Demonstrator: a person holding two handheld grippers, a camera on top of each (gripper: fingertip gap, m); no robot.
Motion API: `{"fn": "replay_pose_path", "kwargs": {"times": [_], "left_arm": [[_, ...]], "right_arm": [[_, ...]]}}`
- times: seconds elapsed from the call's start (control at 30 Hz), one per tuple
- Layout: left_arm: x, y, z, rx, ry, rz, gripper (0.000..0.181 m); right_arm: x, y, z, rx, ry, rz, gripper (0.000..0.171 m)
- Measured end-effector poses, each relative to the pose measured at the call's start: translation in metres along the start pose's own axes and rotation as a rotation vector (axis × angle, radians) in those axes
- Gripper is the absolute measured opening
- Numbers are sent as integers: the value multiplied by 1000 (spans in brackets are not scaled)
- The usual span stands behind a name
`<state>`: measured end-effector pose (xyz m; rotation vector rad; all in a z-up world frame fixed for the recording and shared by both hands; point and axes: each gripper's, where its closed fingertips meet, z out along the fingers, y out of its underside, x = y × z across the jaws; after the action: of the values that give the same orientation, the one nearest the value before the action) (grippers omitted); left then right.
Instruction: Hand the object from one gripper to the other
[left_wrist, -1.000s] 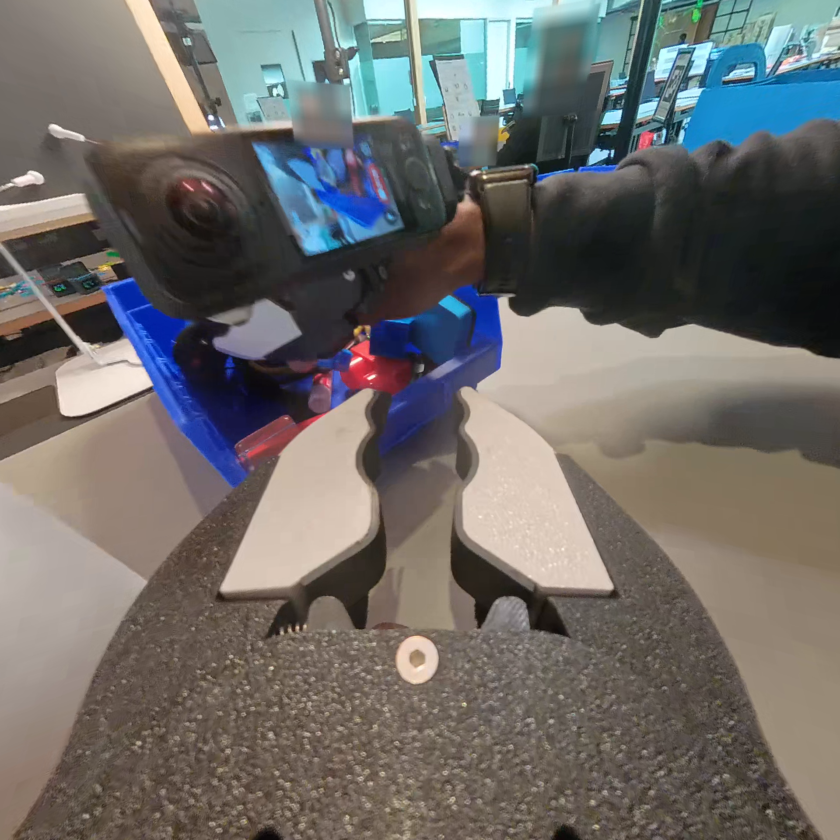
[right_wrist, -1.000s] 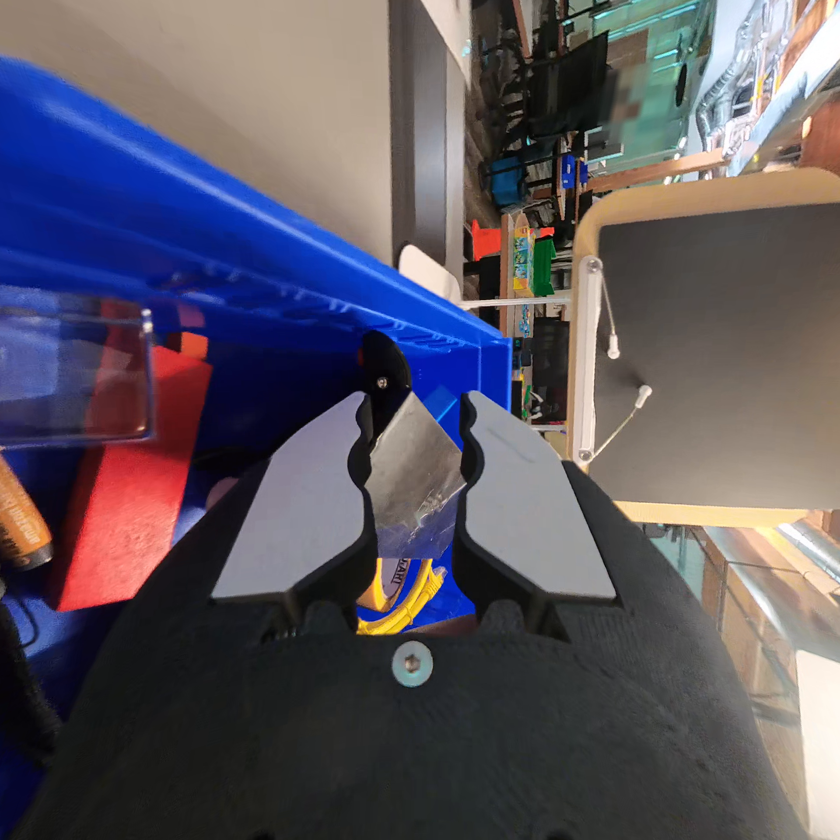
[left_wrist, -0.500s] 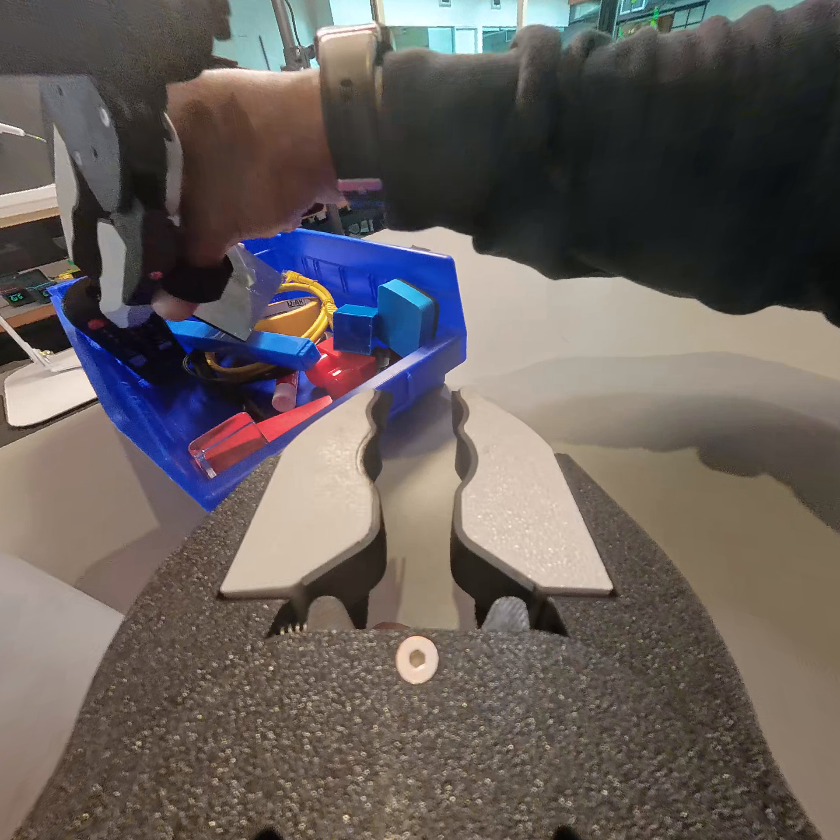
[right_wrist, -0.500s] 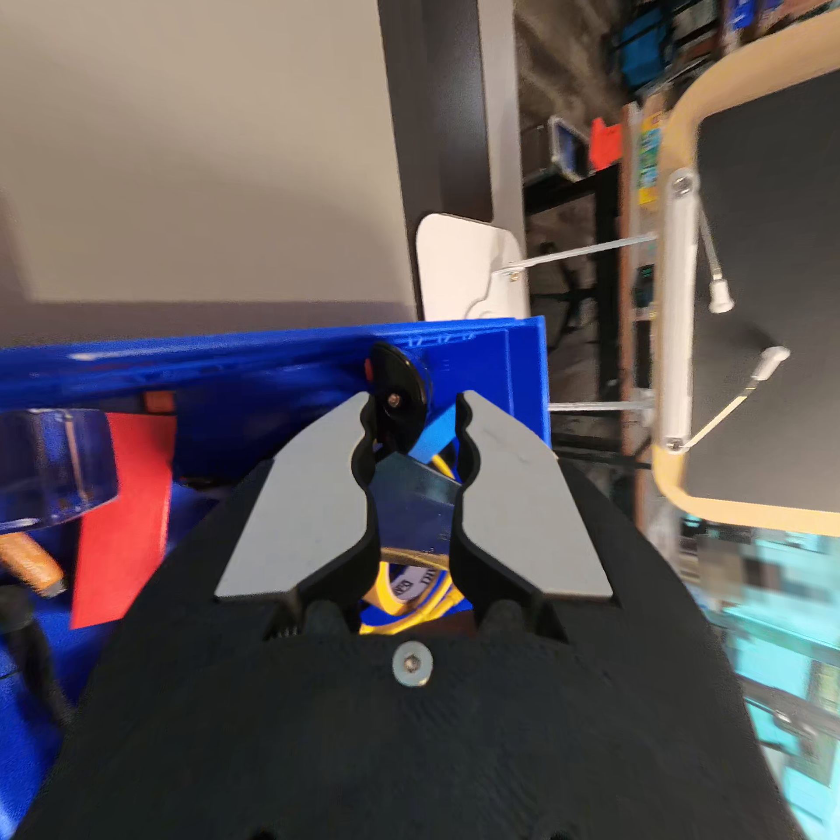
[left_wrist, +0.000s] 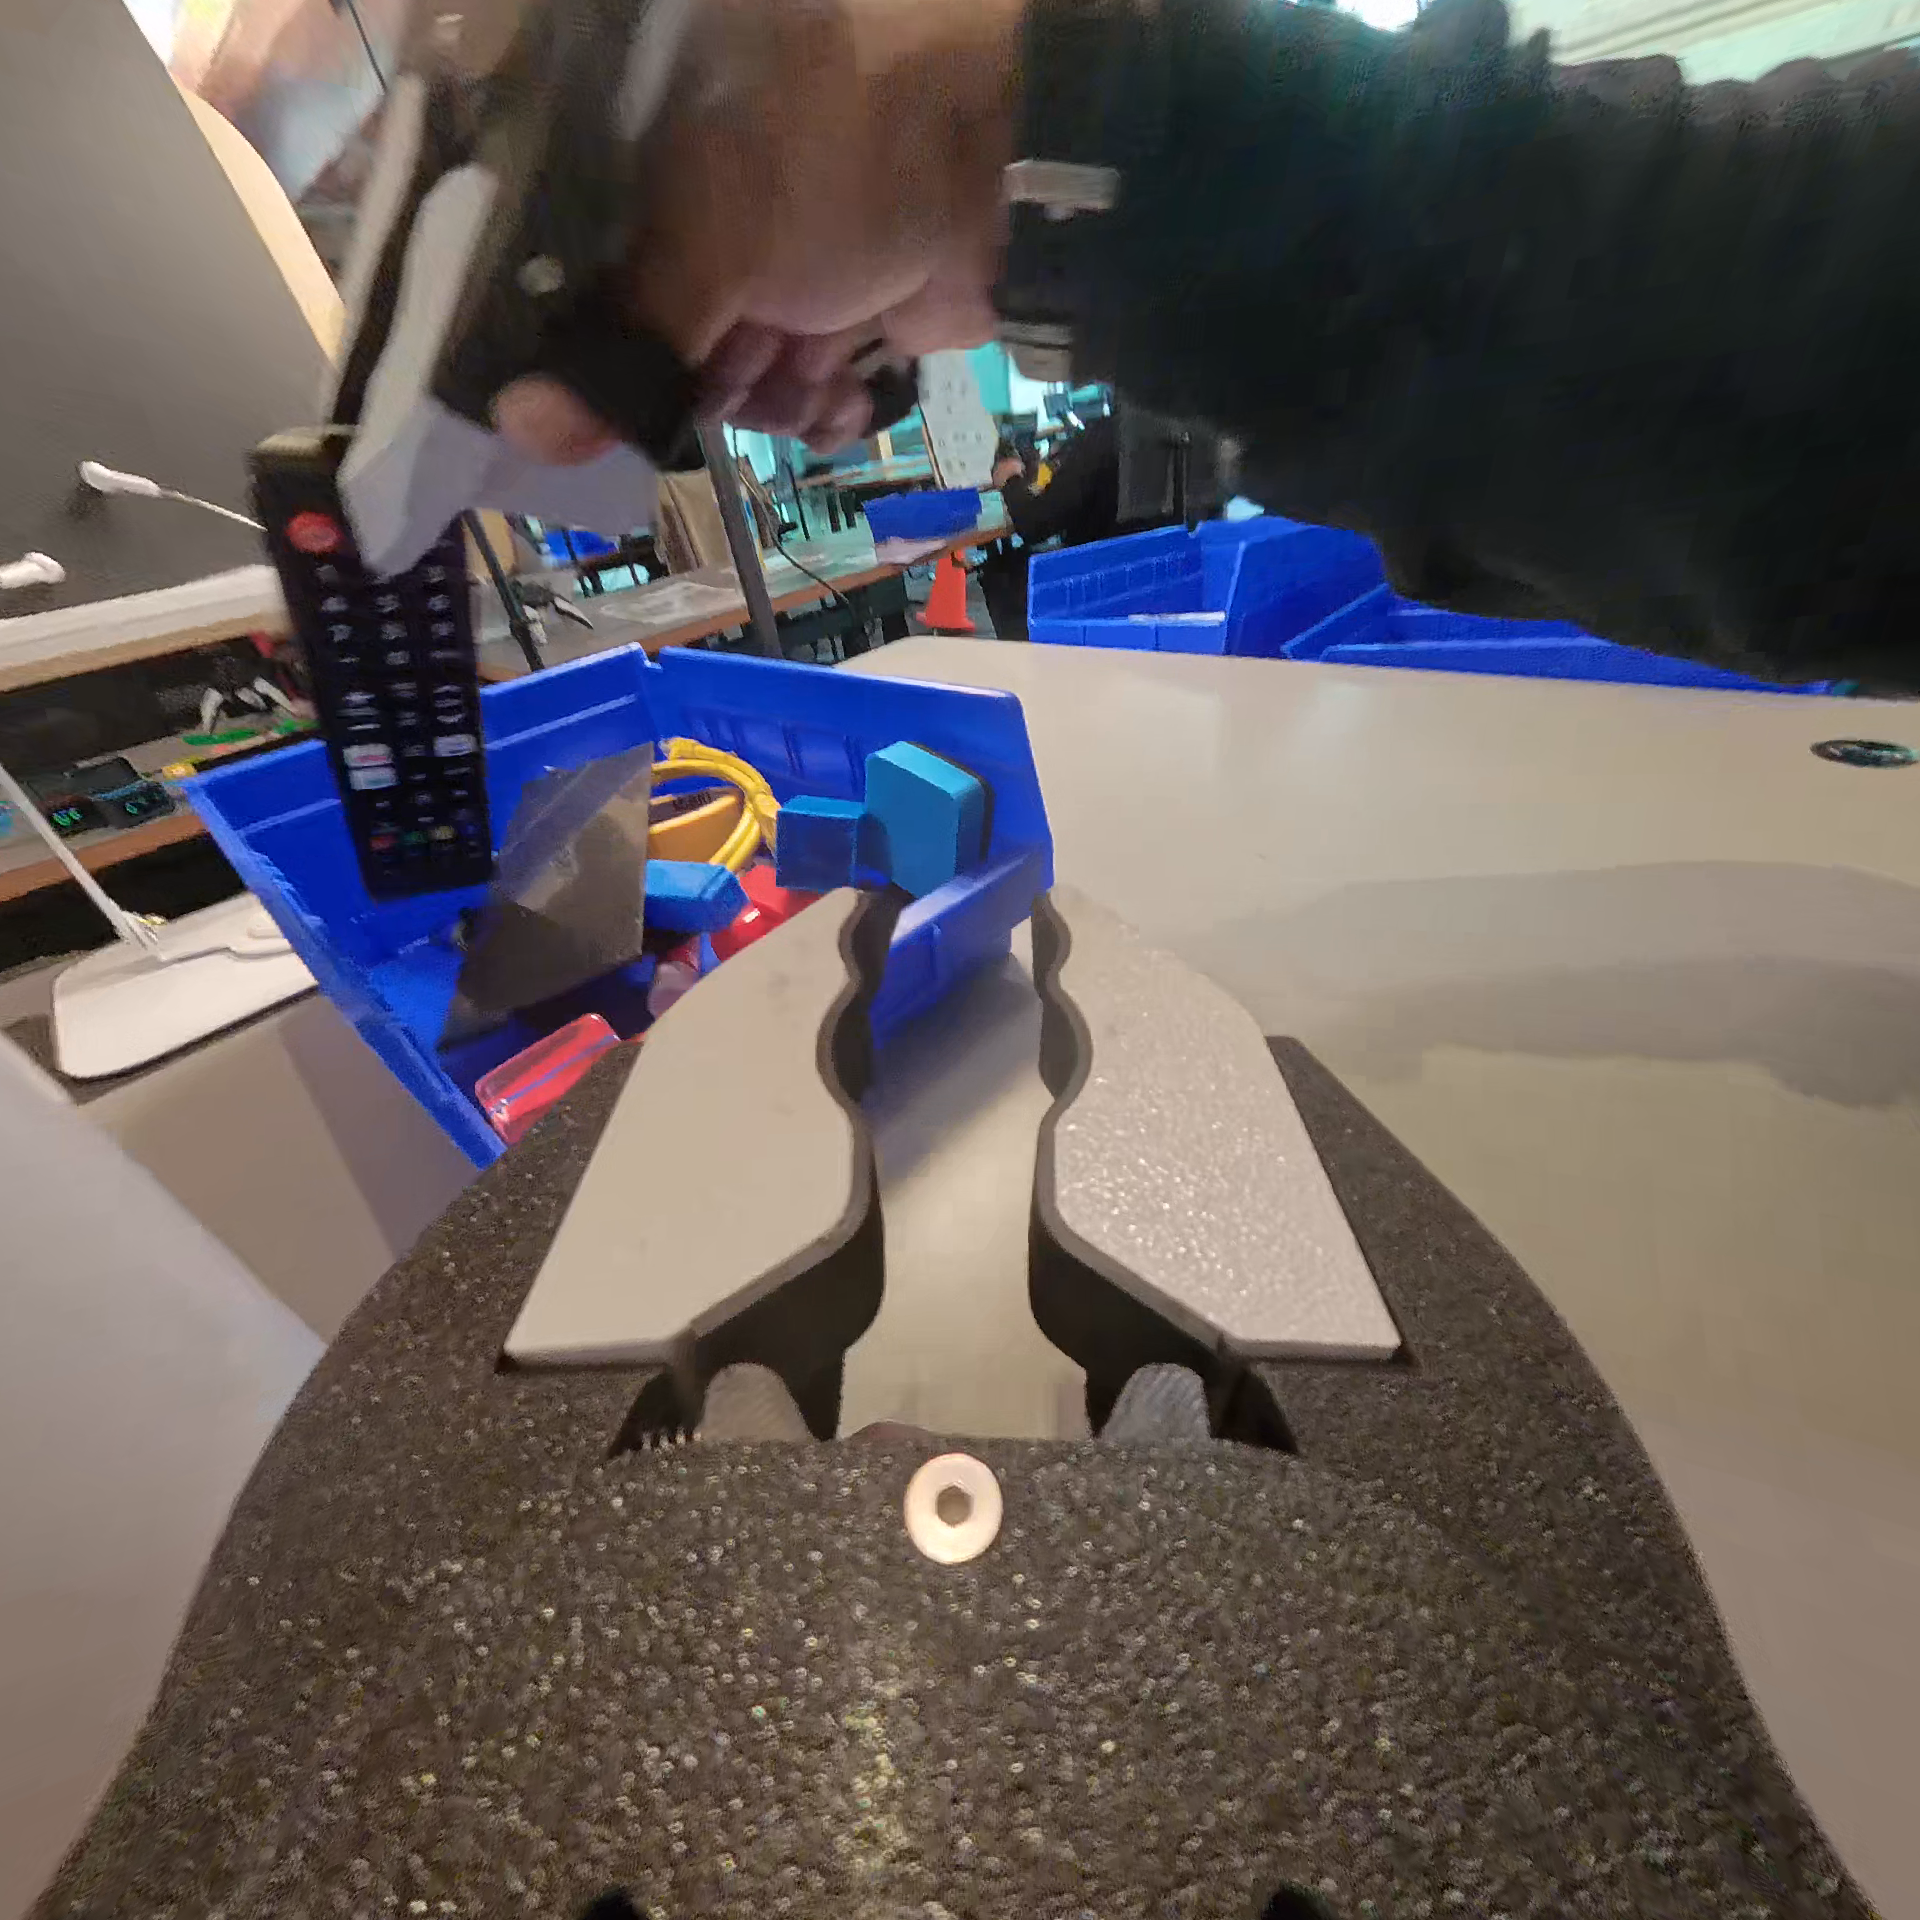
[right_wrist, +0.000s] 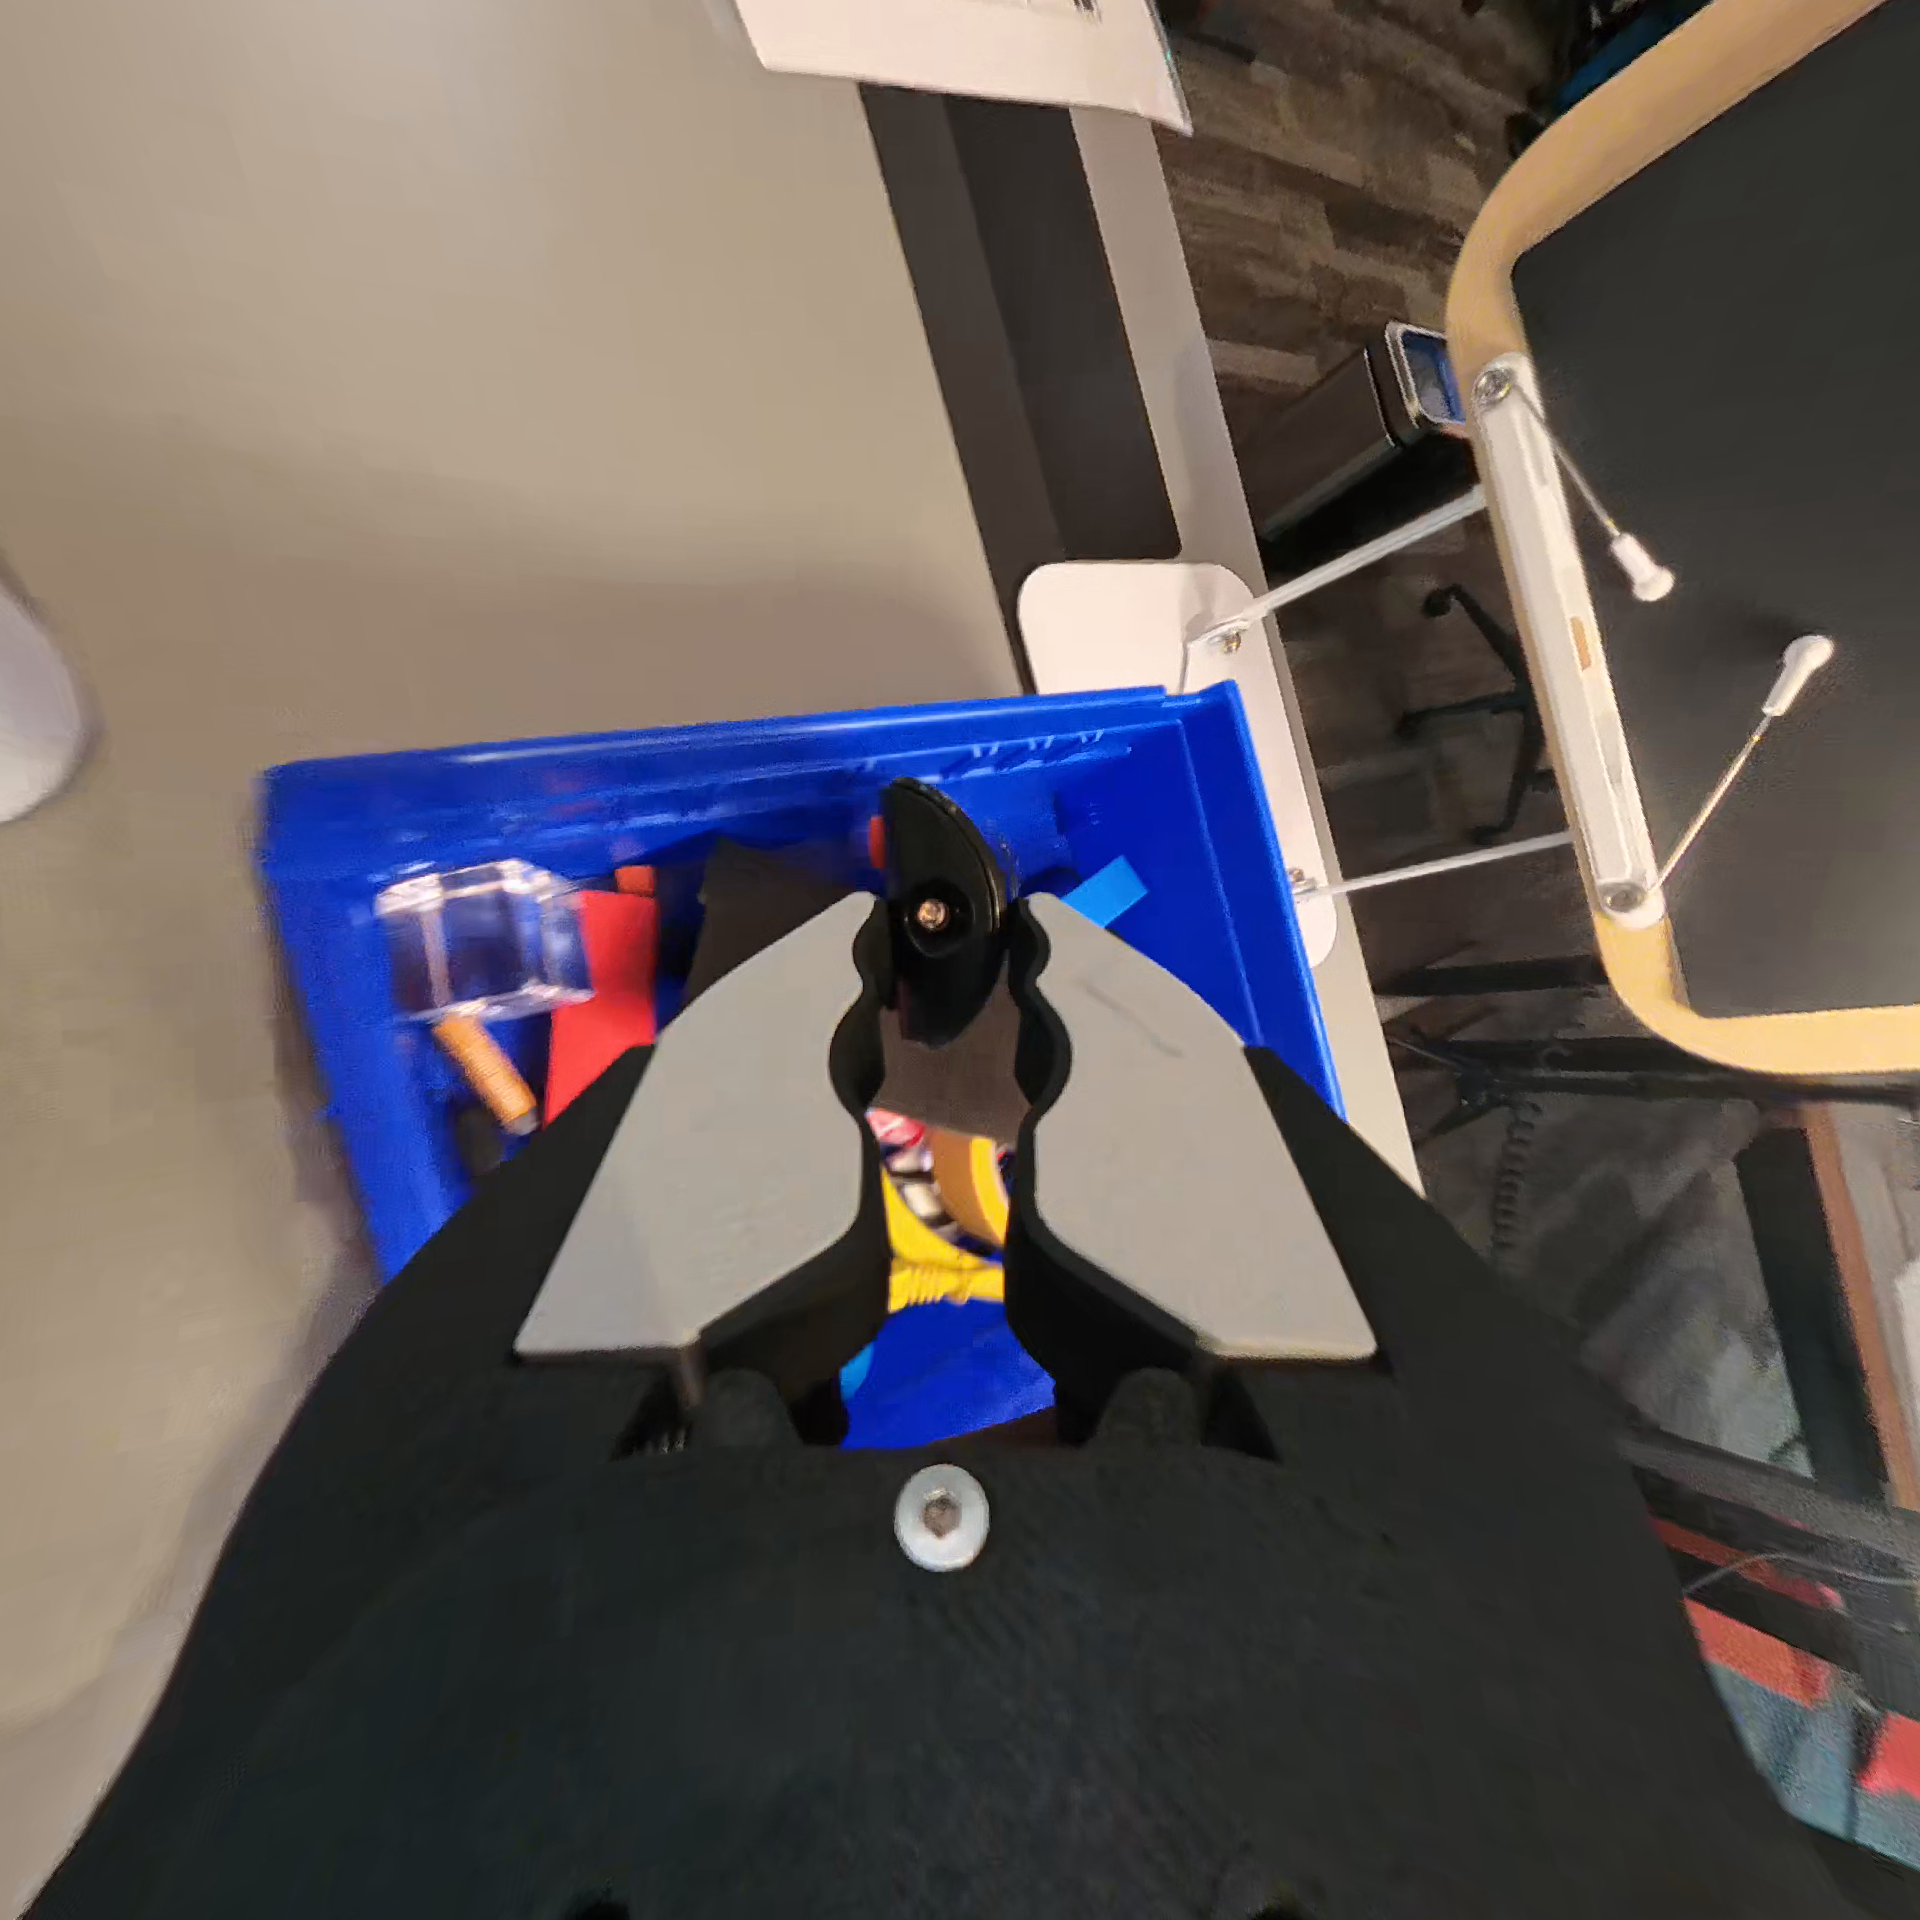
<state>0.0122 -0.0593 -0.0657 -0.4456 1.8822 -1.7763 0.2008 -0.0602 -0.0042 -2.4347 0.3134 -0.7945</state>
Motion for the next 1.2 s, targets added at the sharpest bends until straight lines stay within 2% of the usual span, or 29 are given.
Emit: {"fn": "replay_pose_path", "kwargs": {"times": [0.13, 0.27, 0.4, 0.5, 0.6, 0.63, 0.77, 0.93, 1.0, 1.07, 1.13, 1.2], "left_arm": [[-5, -17, -7, 85, -38, 27, 35], [-9, -40, -12, 163, -80, 88, 56], [-2, -46, -4, 113, -52, 121, 63], [20, -37, 2, 20, 72, 111, 59], [42, -19, 2, -94, 170, 92, 36], [46, -16, 1, -111, 186, 75, 34], [55, -8, -5, -149, 227, -80, 33], [53, 4, -6, -188, 225, -288, 32], [55, 1, -5, -172, 246, -378, 31], [57, -4, -2, -156, 251, -431, 32], [60, -9, 1, -134, 260, -465, 32], [63, -15, 2, -116, 269, -497, 32]], "right_arm": [[-24, 5, -62, 50, -83, 32, 21], [-65, 16, -115, 89, -209, 56, 21], [-116, 22, -148, 152, -344, 75, 21], [-151, 19, -161, 217, -421, 91, 21], [-173, 12, -168, 312, -470, 152, 21], [-177, 10, -168, 345, -471, 186, 21], [-175, 8, -162, 494, -415, 388, 22], [-137, 15, -176, 768, -224, 797, 21], [-121, 17, -198, 893, -90, 944, 22], [-110, 8, -236, 1044, 60, 1037, 21], [-114, -17, -280, 1163, 170, 1026, 17], [-132, -50, -314, 1213, 224, 978, 22]]}}
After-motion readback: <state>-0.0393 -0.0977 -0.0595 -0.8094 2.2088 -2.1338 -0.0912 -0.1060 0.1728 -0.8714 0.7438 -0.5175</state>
